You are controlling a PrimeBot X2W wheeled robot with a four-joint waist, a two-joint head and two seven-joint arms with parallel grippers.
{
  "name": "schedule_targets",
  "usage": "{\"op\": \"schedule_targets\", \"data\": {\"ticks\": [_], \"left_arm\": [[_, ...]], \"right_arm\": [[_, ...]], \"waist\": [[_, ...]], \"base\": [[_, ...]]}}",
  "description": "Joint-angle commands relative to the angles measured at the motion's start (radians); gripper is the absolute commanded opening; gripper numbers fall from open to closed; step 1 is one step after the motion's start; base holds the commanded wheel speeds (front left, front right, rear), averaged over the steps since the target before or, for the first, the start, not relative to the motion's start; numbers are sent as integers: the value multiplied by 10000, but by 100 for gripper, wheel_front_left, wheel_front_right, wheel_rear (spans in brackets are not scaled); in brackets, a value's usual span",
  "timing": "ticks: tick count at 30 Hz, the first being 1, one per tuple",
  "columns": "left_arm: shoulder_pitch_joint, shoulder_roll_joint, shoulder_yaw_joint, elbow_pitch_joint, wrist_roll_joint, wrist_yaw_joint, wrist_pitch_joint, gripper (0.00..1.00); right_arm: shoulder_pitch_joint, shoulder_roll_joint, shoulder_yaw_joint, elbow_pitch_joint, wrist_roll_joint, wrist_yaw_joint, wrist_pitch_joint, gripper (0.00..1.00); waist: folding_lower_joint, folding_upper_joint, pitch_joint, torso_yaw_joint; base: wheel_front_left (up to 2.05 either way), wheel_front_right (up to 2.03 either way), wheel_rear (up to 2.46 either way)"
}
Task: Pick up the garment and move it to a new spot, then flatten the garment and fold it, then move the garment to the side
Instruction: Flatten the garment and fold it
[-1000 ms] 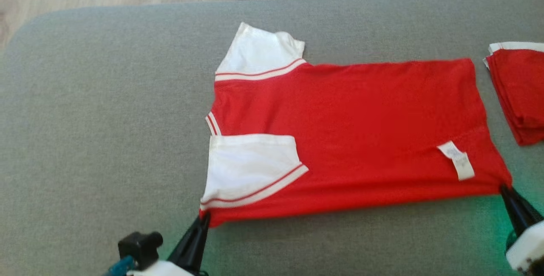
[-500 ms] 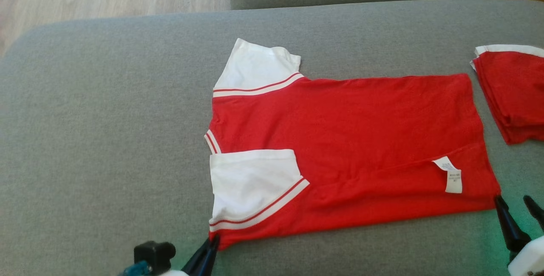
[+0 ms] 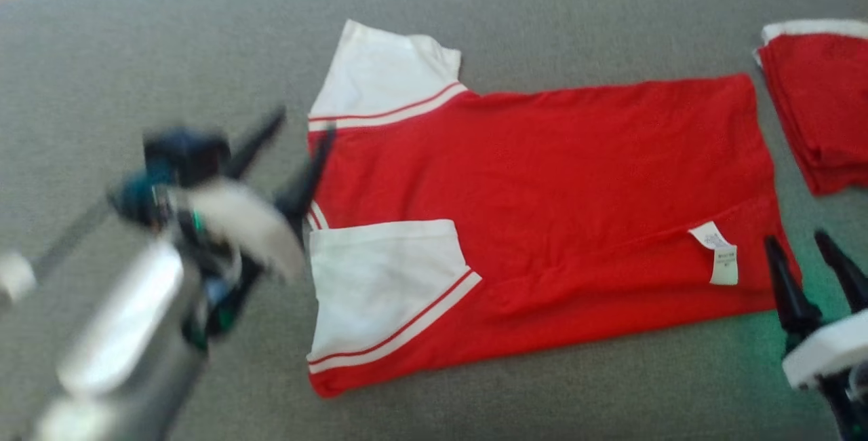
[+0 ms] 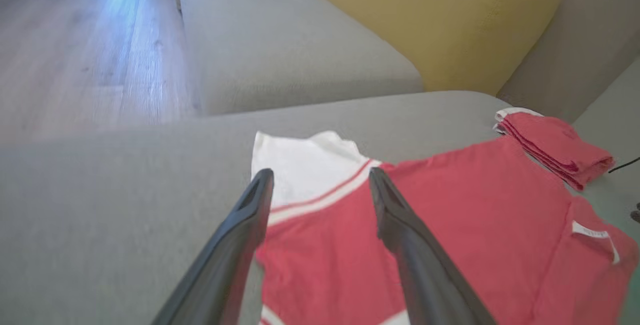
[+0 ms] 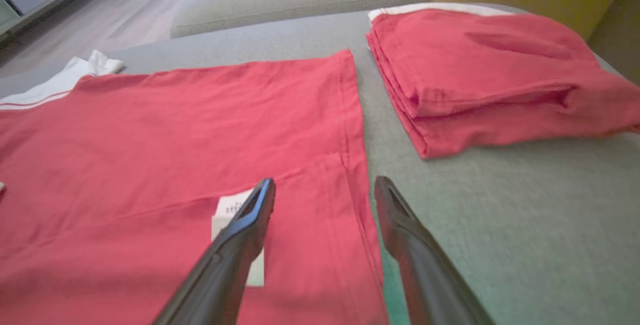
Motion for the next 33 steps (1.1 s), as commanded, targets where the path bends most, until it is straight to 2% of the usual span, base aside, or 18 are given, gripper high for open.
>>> {"op": "schedule_targets", "data": {"ticks": [1, 7, 12, 18, 24, 33], "left_arm": [[-787, 364, 549, -82, 90, -88, 186, 100], [-3791, 362, 394, 1585, -286, -732, 2011, 100], [-5398, 466, 259, 3149, -723, -892, 3649, 100], [-6482, 922, -197, 4366, -582, -1032, 4678, 100], [-6814, 1218, -396, 4872, -546, -1065, 5083, 100], [-7069, 1464, -460, 5391, -383, -1027, 4771, 100]], "right_arm": [[-245, -284, 168, -348, -44, -7, -74, 100], [-998, -206, 284, -360, -239, -7, -4, 100], [-1377, -43, 316, -244, -278, -7, -59, 100], [-1653, 198, 438, -51, -275, -7, -197, 100], [-1752, 292, 491, 107, -257, -7, -356, 100], [-1862, 488, 570, 337, -220, -7, -606, 100]], "waist": [[-3, 0, 470, -282], [-3, 0, 1268, -809], [-3, 0, 1692, -1258], [-3, 0, 2077, -1803], [-3, 0, 2302, -2098], [-3, 0, 2602, -2377]], "base": [[0, 0, 0], [0, 0, 0], [0, 0, 0], [0, 0, 0], [0, 0, 0], [0, 0, 0]]}}
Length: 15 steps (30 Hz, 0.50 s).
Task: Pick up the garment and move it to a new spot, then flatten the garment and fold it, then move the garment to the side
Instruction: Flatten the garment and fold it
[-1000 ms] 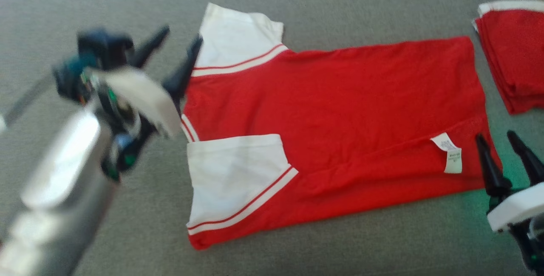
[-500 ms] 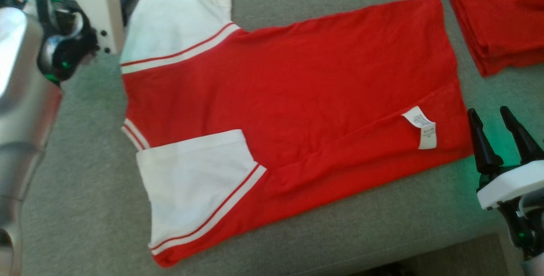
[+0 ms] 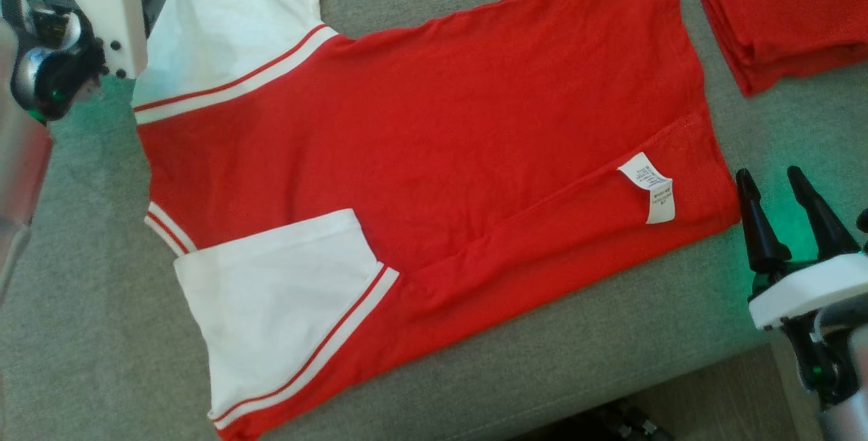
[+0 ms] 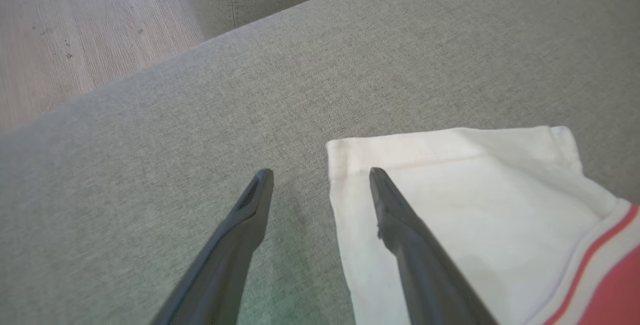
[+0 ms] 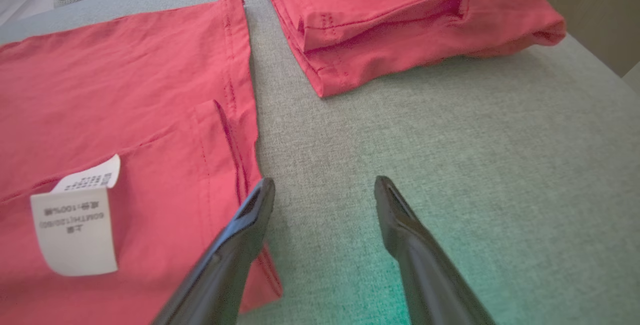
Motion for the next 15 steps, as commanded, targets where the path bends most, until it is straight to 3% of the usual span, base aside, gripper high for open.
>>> {"op": "schedule_targets", "data": {"ticks": [1, 15], "left_arm": [[-575, 506, 290, -247, 99, 17, -46, 100], [-720, 612, -95, -242, 450, 44, -85, 100]], "right_arm": [[-62, -171, 92, -214, -16, -7, -145, 100], [-266, -107, 127, -56, -32, -7, -261, 100]], "waist": [[0, 0, 37, -27], [0, 0, 340, -132]], "base": [[0, 0, 0], [0, 0, 0]]}}
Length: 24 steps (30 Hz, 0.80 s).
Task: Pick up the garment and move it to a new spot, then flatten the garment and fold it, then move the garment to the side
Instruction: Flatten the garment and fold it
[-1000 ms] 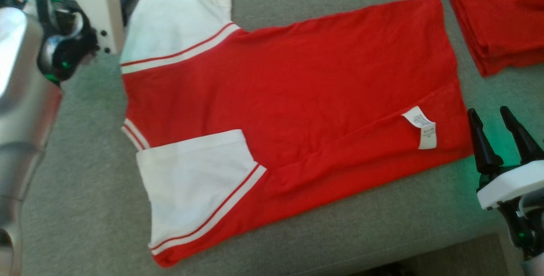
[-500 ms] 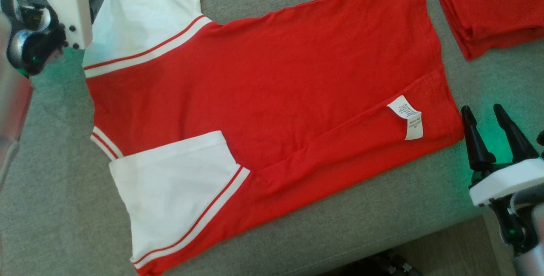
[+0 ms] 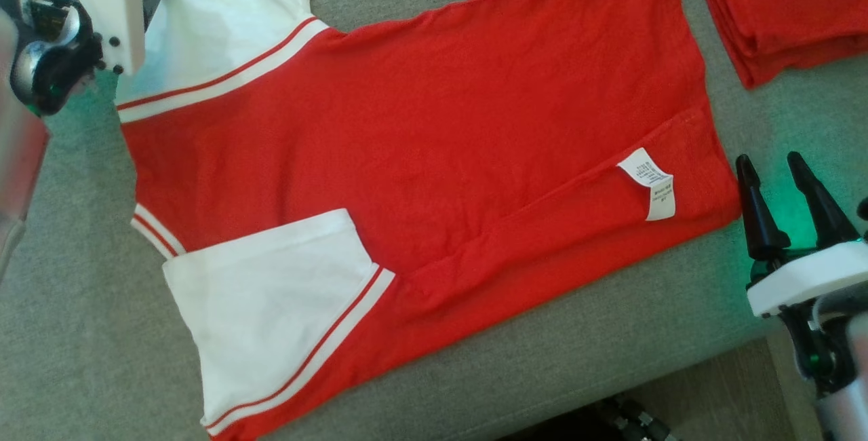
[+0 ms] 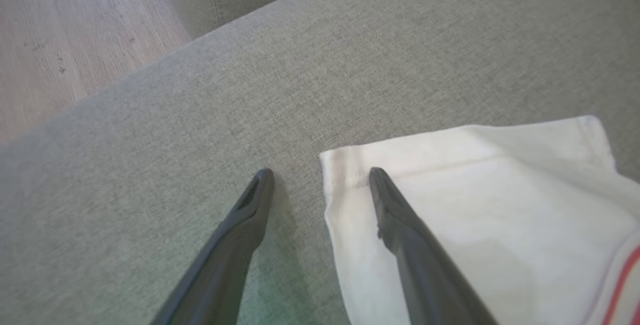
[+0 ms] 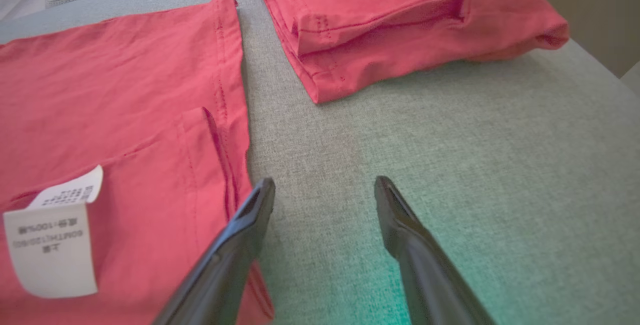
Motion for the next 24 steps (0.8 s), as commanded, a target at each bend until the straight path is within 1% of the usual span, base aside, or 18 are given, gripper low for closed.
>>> {"op": "schedule_targets", "data": {"ticks": [1, 3, 4, 5, 6, 7, 8, 9, 15, 18, 22, 24], "left_arm": [[-482, 494, 228, -210, 73, 43, -13, 100], [-495, 480, 213, -234, 74, 41, -69, 100], [-505, 488, 194, -260, 102, 38, -133, 84], [-512, 497, 181, -289, 131, 35, -226, 57], [-516, 509, 164, -309, 155, 31, -306, 41], [-518, 518, 150, -306, 165, 28, -348, 19], [-526, 515, 136, -298, 166, 26, -368, 3], [-538, 509, 124, -291, 165, 24, -386, 0], [-542, 426, 69, -313, 154, 3, -750, 0], [-472, 326, -35, -296, 180, -17, -1136, 0], [-318, 136, -253, -255, 119, -45, -1538, 0], [-264, 69, -367, -300, 74, -56, -1728, 0]], "right_arm": [[65, -147, 87, -156, -38, -7, -142, 100], [46, -138, 82, -122, -55, -7, -148, 100], [31, -128, 87, -107, -62, -7, -148, 100], [13, -118, 95, -92, -67, -7, -148, 100], [-5, -106, 101, -80, -67, -7, -150, 100], [-19, -99, 108, -68, -65, -7, -156, 100], [-26, -98, 108, -56, -64, -7, -163, 100], [-28, -101, 104, -46, -59, -7, -172, 100], [-10, -167, 49, -43, -49, -7, -191, 100], [-91, -212, 115, -130, 41, -7, -85, 100], [-460, -298, 291, -277, 243, -7, 304, 100], [-785, -321, 397, -217, 276, -7, 762, 100]], "waist": [[0, 0, 16, 5], [0, 0, 34, 5], [0, 0, 40, 1], [0, 0, 45, -6], [0, 0, 50, -14], [0, 0, 52, -23], [0, 0, 53, -25], [0, 0, 51, -22], [0, 0, -99, 66], [0, 0, -359, 217], [0, 0, -829, 524], [0, 0, -1051, 690]], "base": [[0, 0, 0], [0, 0, 0], [0, 0, 0], [0, 0, 0], [0, 0, 0], [0, 0, 0], [0, 0, 0], [0, 0, 0], [0, 0, 0], [0, 0, 0], [0, 0, 0], [0, 0, 0]]}}
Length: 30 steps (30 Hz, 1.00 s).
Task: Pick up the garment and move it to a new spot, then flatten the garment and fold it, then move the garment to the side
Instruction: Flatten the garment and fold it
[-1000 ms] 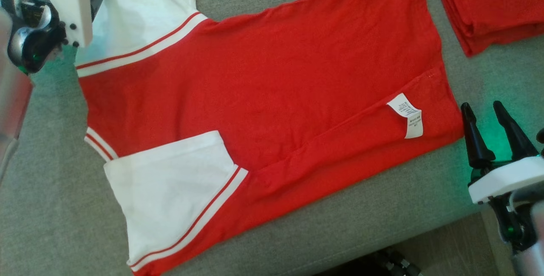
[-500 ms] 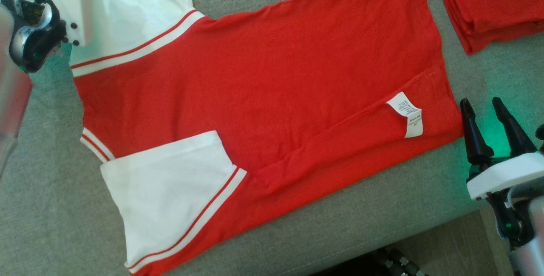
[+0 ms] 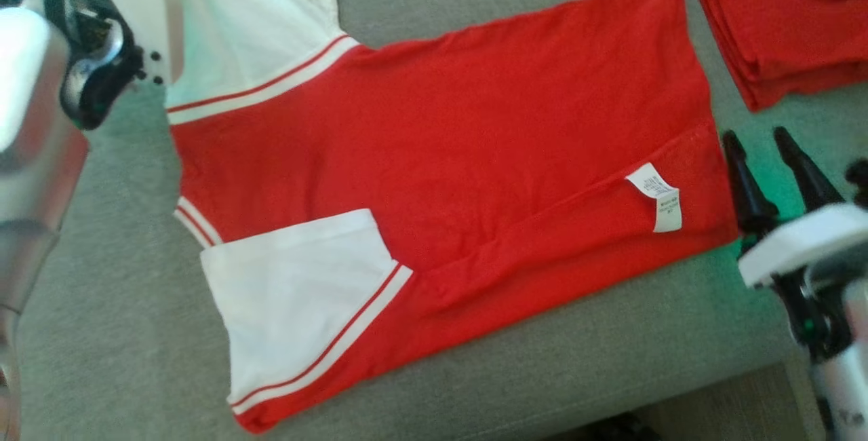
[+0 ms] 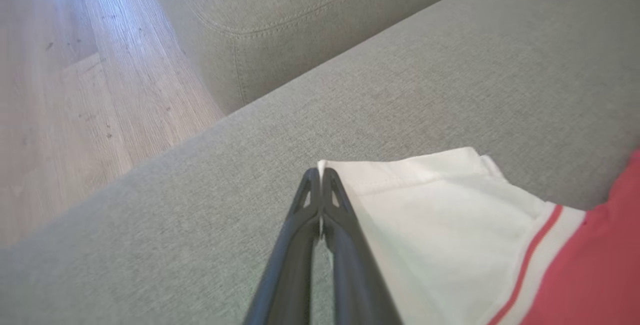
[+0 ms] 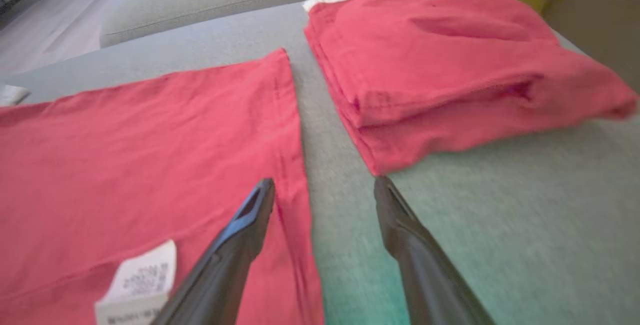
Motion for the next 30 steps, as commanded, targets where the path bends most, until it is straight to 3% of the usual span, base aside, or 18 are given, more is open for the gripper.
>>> {"op": "schedule_targets", "data": {"ticks": [1, 7, 14, 22, 30], "left_arm": [[-304, 332, 232, -316, -33, -42, -166, 0], [-211, 266, -264, -859, -306, -55, -408, 0], [-417, 488, -904, -1830, -628, -57, -571, 0], [-652, 593, -1326, -2301, -903, -58, -797, 0], [-839, 696, -1523, -2376, -1065, -59, -1022, 0]], "right_arm": [[-387, -292, 276, -249, 34, -7, 412, 100], [-2161, -264, 620, 597, -582, -7, 2013, 100], [-4268, -384, 598, 2592, -1458, -7, 3375, 100], [-5732, -360, 412, 4379, -1530, -7, 3736, 100], [-6218, -348, 590, 5319, -1440, -7, 3581, 100]], "waist": [[1, 0, -371, 336], [1, 0, -667, 912], [1, 0, -565, 1581], [1, 0, -371, 1996], [1, 0, -223, 2045]], "base": [[0, 0, 0], [0, 0, 0], [0, 0, 0], [0, 0, 0], [0, 0, 0]]}}
